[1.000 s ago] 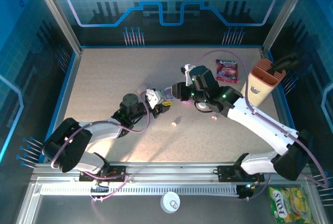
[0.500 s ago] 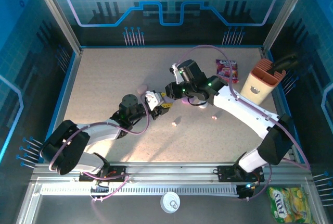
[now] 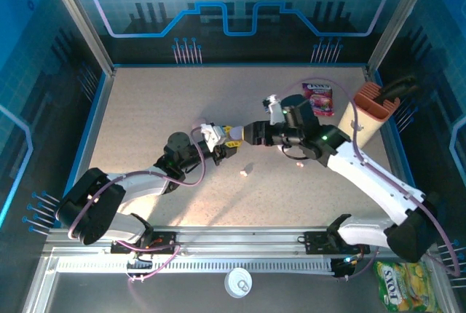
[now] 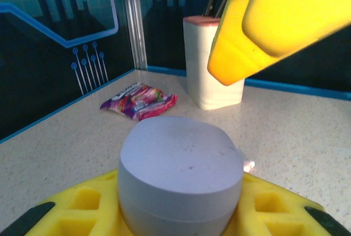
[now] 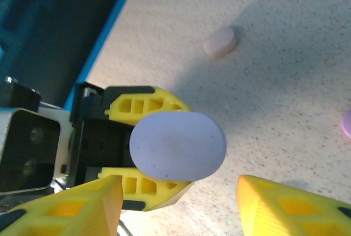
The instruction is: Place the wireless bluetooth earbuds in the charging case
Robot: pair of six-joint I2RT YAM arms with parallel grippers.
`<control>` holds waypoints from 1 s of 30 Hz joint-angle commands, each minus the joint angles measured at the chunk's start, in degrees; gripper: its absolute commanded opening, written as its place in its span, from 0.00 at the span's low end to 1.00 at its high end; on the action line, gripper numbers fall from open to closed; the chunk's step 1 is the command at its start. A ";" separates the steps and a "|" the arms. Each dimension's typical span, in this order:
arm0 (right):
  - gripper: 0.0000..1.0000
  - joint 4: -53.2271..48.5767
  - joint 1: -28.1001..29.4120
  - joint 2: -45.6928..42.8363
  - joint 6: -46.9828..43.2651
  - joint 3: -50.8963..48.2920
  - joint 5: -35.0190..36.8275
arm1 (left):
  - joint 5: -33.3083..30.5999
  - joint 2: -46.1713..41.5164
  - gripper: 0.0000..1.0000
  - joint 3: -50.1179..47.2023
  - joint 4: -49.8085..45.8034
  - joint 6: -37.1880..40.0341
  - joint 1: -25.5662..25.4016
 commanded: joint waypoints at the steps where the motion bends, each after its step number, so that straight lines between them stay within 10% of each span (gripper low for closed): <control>1: 0.62 15.05 -3.44 -1.84 11.32 -6.68 -13.45 | 2.95 -0.70 0.36 -0.29 7.22 -4.46 -0.40; 14: 0.62 42.26 -4.88 1.69 27.94 -16.35 -23.57 | 6.77 -2.44 0.37 0.47 9.94 -7.28 -0.31; 23: 0.28 43.27 -5.55 1.84 29.82 -18.10 -21.23 | 6.25 -3.11 0.38 -0.44 9.14 -6.81 0.06; 30: 0.18 42.04 -7.41 0.33 28.13 -20.79 -16.07 | 5.84 -4.55 0.64 -0.29 2.54 -3.86 0.46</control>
